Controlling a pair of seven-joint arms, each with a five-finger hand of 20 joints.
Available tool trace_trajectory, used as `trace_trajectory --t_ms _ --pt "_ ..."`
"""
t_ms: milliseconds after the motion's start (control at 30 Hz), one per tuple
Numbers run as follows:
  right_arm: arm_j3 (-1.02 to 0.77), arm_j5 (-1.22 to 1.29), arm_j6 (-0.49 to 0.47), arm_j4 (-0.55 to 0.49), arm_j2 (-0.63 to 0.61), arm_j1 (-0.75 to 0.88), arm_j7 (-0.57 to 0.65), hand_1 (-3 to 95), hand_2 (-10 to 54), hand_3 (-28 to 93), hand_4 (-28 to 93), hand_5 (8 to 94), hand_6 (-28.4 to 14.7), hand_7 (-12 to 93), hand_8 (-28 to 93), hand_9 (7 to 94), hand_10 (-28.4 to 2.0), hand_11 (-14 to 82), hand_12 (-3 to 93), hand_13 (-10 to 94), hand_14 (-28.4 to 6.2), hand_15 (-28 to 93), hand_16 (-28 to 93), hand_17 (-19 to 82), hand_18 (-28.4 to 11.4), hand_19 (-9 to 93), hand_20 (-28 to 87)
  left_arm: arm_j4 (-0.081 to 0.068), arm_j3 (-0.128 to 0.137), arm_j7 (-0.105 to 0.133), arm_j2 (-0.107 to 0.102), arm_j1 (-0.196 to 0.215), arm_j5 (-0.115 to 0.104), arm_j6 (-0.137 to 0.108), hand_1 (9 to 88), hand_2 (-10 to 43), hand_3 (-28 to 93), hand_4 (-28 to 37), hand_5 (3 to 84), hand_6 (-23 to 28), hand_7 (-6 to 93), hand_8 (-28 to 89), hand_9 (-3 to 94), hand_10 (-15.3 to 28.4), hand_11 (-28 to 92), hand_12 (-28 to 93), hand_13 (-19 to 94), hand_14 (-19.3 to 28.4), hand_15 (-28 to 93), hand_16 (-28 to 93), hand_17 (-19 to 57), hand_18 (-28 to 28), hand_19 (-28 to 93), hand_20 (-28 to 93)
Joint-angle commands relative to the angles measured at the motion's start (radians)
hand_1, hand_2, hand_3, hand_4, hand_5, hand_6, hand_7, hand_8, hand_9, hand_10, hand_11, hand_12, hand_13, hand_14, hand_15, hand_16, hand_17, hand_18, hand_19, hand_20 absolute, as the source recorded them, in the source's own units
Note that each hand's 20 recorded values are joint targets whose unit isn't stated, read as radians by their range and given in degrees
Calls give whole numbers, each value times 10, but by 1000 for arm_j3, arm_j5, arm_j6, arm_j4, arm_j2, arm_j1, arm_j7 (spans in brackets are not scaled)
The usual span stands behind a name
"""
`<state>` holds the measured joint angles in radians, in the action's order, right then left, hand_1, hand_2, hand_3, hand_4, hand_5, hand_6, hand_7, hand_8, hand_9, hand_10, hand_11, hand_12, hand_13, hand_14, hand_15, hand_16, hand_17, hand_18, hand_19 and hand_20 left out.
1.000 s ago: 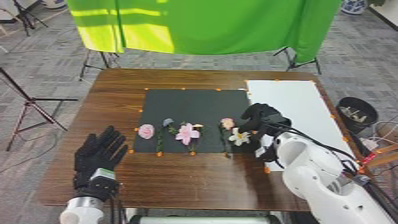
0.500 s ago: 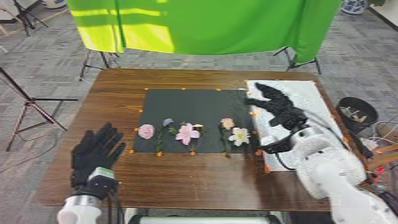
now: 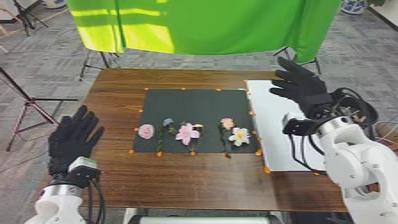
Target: Arrange flowers
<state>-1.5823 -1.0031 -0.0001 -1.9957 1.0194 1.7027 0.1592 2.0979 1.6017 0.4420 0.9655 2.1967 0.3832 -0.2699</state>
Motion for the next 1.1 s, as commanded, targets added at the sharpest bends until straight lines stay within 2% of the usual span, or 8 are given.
trace_trajectory --t_ms 33,467,567,633,667,700,833,1100 --pt "-50 145 -15 -36 -18 57 -3 58 77 770 -271 310 -20 61 -81 296 -143 9 105 251 -145 34 229 132 -176 206 206 -26 -11 15 -16 -59 -2 14 234 148 702 -283 365 88 52 -70 251 133 142 57 134 91 165 -96 -46 101 268 67" --pt "-142 158 -11 -83 2 178 5 61 78 775 -267 340 -21 70 -84 307 -141 13 101 255 -140 36 217 137 -171 179 207 -6 0 43 -34 -47 16 7 234 147 704 -283 361 83 54 -68 237 130 140 55 129 92 160 -96 -49 99 262 69" --pt "-166 156 -16 -94 7 216 -11 65 74 780 -266 351 -21 77 -88 316 -139 16 100 258 -132 38 211 138 -170 173 208 -4 10 41 -61 -56 23 28 234 146 705 -283 358 82 54 -69 235 130 138 55 128 93 161 -95 -49 99 261 69" --pt "-177 150 -3 -101 6 246 -25 70 72 781 -267 372 -14 81 -90 339 -130 23 100 269 -125 44 207 142 -167 167 207 -18 4 34 -31 -68 54 17 234 146 704 -283 357 82 55 -69 235 131 139 56 128 93 161 -94 -49 100 260 70" --pt "-185 149 9 -110 5 261 -24 74 72 782 -267 395 -5 88 -94 360 -119 29 99 277 -124 49 203 145 -165 162 208 -25 -7 43 -17 -78 37 18 234 146 705 -283 357 81 56 -68 241 134 142 58 139 102 165 -92 -50 103 261 71" --pt "-199 151 9 -118 7 278 -23 77 72 782 -267 413 -1 94 -98 371 -114 32 97 286 -120 55 199 148 -164 157 209 -28 -14 53 -14 -83 21 35 234 144 708 -283 360 82 59 -66 249 139 149 63 149 111 177 -85 -51 106 264 73" --pt "-248 144 4 -141 14 351 -24 84 73 782 -268 458 3 106 -107 407 -110 42 90 305 -117 71 177 161 -154 130 212 -35 -23 20 -25 -97 70 57 240 142 706 -283 379 91 66 -65 274 145 162 71 171 119 190 -79 -53 114 271 75" --pt "-256 145 27 -150 27 376 -45 92 77 781 -268 481 -18 81 -113 417 -109 43 79 315 -128 89 155 180 -160 199 260 -7 23 46 -6 -58 62 39 244 140 709 -283 400 98 80 -63 306 159 181 86 205 147 230 -63 -57 126 286 79"
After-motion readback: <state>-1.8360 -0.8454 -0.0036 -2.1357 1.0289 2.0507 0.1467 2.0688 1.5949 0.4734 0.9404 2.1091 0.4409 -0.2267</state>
